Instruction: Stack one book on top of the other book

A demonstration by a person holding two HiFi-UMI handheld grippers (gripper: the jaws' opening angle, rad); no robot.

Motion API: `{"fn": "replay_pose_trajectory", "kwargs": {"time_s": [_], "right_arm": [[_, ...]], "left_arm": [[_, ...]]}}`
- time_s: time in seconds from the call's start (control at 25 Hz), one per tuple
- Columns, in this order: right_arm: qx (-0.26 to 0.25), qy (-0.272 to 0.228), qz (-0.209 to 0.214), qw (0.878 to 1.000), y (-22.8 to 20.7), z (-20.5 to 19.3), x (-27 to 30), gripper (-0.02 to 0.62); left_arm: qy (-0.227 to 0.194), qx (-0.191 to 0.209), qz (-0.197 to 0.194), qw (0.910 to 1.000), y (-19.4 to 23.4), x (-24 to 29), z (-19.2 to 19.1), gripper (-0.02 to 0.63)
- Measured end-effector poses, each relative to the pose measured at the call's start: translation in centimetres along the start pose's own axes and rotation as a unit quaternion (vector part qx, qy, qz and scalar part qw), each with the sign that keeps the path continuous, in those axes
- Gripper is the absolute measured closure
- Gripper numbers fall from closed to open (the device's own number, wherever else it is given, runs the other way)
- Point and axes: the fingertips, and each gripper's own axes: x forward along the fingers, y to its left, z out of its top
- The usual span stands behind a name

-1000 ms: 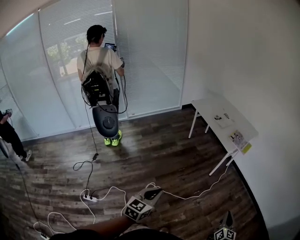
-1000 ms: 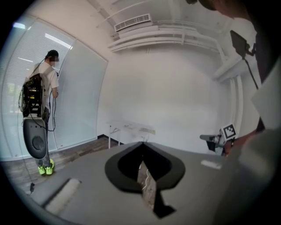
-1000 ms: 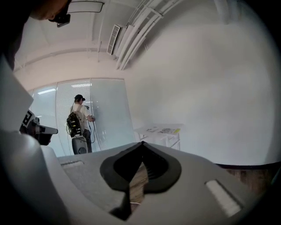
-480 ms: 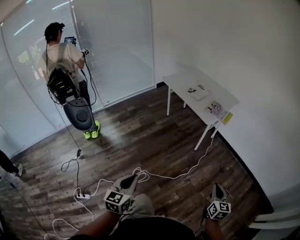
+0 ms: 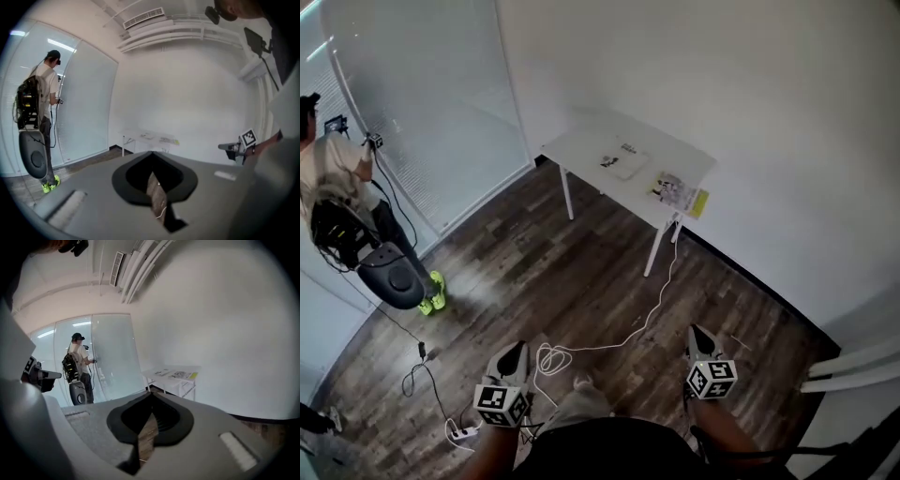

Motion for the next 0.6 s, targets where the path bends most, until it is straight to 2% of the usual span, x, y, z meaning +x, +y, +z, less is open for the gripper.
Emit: {"fn": "replay_pose_trajectory", "kwargs": {"time_s": [0.2, 0.32, 0.6], "right_arm": [[0.014, -0.014, -0.015, 1.0, 3.4, 3.0, 6.5, 0.593], [0.016, -0.013, -0.035, 0.999, 2.5, 3.8, 7.7, 0.592], [0.025, -0.01, -0.079, 0.996, 1.2, 4.4, 7.9, 0.594]], "left_arm": [[0.001, 0.017, -0.017, 0.9997, 5.8, 3.6, 3.7, 0.601], [0.009, 0.025, -0.039, 0.9989, 6.7, 6.8, 4.6, 0.601], [-0.004, 0.03, -0.083, 0.9961, 7.4, 11.5, 6.4, 0.601]]}}
